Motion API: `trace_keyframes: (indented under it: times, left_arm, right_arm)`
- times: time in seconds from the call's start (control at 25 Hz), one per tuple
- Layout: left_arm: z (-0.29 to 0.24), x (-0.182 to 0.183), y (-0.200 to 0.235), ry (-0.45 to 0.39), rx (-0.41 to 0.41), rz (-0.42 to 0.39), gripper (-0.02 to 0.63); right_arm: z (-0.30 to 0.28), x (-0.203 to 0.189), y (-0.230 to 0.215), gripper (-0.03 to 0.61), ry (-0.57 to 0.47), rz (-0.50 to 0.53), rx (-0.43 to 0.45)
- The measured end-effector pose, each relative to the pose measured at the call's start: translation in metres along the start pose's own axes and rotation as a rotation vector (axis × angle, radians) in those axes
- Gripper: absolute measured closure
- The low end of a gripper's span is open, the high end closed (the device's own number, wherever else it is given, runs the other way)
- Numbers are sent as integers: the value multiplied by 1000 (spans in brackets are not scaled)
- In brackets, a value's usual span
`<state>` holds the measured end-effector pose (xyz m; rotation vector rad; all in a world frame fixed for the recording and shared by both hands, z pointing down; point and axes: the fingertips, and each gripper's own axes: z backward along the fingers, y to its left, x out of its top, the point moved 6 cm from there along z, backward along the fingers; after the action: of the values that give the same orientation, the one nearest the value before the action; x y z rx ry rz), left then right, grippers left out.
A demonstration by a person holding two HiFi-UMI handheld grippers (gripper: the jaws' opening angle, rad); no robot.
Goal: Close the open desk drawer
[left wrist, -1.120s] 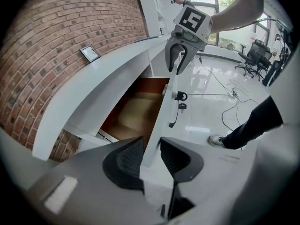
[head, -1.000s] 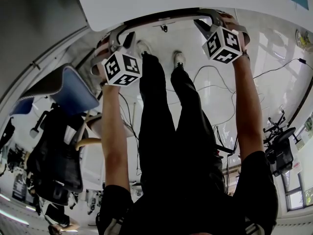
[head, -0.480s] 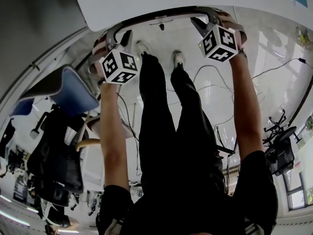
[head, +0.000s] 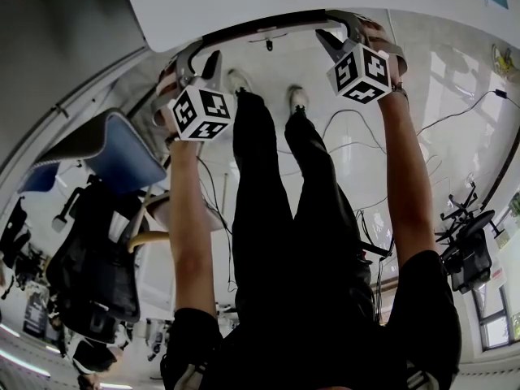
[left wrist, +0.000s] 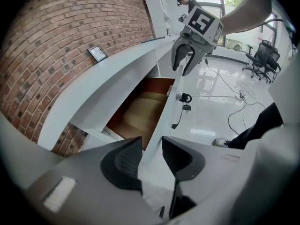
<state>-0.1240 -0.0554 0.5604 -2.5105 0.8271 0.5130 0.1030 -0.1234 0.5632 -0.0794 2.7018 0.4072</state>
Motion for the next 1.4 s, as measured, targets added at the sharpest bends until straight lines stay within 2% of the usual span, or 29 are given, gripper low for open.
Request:
trace_keyframes:
  times: [0.32, 0.44, 0.6, 0.72, 0.8, 0.88, 0.96, 1.16, 1.4]
  left_arm:
    - [20, 6, -5, -65, 65, 64, 468]
    - [49, 16, -4, -133, 102, 138, 491]
    - [89, 33, -1, -259, 152, 260, 563]
    - [115, 54, 3, -439, 169, 341, 597]
    - [132, 66, 7, -572, 181, 479, 598]
    - [148, 71, 7, -638, 199, 613, 598]
    - [161, 73, 5, -670, 223, 672, 598]
    - [181, 79, -4, -742, 265, 719, 598]
    - [181, 80, -9, -756, 276, 692, 598]
  right_arm:
    - [9, -6, 4, 419, -34, -49, -71]
    - [30, -1, 5, 436, -77, -115, -125]
    - [57, 8, 8, 460, -167, -237, -196]
    - [67, 12, 12, 468, -254, -360, -226]
    - [69, 13, 16, 472, -318, -449, -233]
    - [70, 15, 19, 473, -381, -539, -236]
    - [68, 13, 24, 476, -432, -636, -232]
    - [54, -5, 39, 483, -535, -944, -199]
    - [26, -27, 56, 483, -660, -1348, -126]
